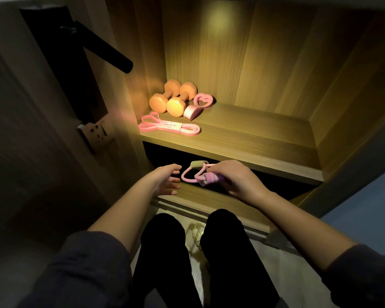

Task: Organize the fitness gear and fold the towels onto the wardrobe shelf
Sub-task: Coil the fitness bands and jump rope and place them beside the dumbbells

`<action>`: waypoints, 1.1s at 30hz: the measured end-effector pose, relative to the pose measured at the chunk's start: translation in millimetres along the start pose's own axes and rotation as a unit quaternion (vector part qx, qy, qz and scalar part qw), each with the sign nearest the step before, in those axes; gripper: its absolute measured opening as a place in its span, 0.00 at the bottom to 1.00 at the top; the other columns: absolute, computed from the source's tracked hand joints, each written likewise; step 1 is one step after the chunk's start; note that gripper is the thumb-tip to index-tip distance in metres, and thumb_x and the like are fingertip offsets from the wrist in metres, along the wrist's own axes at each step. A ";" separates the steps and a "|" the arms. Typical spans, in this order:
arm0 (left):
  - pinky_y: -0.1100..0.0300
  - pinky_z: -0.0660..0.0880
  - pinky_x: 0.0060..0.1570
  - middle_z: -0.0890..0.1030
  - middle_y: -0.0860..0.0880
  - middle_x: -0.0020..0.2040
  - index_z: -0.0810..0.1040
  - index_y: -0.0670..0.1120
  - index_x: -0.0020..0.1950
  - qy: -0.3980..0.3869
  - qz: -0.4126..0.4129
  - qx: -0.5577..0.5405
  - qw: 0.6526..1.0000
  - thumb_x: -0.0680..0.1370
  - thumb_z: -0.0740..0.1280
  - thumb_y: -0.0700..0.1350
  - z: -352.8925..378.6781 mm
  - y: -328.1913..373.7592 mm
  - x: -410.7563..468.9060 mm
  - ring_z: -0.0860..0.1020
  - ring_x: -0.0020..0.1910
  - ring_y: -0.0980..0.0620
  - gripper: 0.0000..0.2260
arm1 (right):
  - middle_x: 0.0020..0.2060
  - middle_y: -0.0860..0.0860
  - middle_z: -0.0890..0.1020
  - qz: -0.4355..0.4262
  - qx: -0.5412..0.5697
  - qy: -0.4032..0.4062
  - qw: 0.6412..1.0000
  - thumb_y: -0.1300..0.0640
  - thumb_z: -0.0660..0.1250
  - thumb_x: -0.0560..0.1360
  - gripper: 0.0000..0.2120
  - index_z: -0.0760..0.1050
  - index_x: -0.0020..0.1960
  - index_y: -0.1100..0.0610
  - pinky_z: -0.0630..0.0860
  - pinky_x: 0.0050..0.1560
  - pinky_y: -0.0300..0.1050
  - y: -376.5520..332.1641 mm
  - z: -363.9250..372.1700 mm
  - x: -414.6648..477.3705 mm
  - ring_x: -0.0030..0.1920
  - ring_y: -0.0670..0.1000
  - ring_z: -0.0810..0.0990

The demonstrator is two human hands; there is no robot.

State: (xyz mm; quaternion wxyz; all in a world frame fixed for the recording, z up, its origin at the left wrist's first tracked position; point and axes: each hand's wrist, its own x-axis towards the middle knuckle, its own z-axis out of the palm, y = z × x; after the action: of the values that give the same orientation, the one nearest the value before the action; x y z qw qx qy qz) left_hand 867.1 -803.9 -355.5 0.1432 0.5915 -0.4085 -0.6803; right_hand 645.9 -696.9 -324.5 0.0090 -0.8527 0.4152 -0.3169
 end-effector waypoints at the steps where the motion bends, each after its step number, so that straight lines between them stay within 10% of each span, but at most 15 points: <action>1: 0.51 0.77 0.47 0.78 0.41 0.56 0.71 0.43 0.68 -0.009 -0.004 -0.014 1.000 0.80 0.64 0.53 3.6 1.9 0.5 0.78 0.51 0.45 0.20 | 0.49 0.52 0.84 -0.018 -0.001 -0.003 1.000 0.52 0.61 0.81 0.08 0.76 0.58 0.51 0.76 0.50 0.50 -1.7 -2.7 1.2 0.48 0.54 0.81; 14: 0.56 0.79 0.41 0.80 0.44 0.50 0.79 0.44 0.51 -0.012 0.038 0.077 0.996 0.74 0.72 0.56 27.8 31.9 11.9 0.78 0.44 0.49 0.16 | 0.54 0.51 0.83 -0.067 -0.057 -0.061 0.994 0.63 0.69 0.77 0.09 0.81 0.56 0.59 0.73 0.59 0.58 -7.6 -10.4 -5.3 0.58 0.54 0.81; 26: 0.62 0.81 0.36 0.81 0.39 0.52 0.79 0.39 0.56 -0.080 0.087 -0.001 0.993 0.75 0.72 0.42 -29.7 32.7 7.6 0.84 0.39 0.50 0.11 | 0.50 0.52 0.82 -0.072 -0.116 -0.032 0.990 0.56 0.70 0.78 0.06 0.81 0.51 0.58 0.71 0.61 0.52 12.9 6.8 -15.5 0.52 0.53 0.80; 33: 0.60 0.76 0.48 0.82 0.45 0.51 0.81 0.46 0.51 -0.068 0.144 0.263 0.952 0.76 0.71 0.43 -50.7 43.4 5.1 0.80 0.51 0.49 0.04 | 0.54 0.51 0.83 -0.054 -0.177 -0.056 0.981 0.56 0.60 0.77 0.12 0.81 0.50 0.58 0.67 0.66 0.56 39.1 3.2 1.4 0.59 0.55 0.80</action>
State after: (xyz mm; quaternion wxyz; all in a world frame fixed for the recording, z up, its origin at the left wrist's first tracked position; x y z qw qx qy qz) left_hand 899.9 -854.1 -325.9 0.0510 0.4952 -0.6627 -0.5595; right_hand 620.8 -724.3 -337.2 -0.1360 -0.8783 0.4169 -0.1902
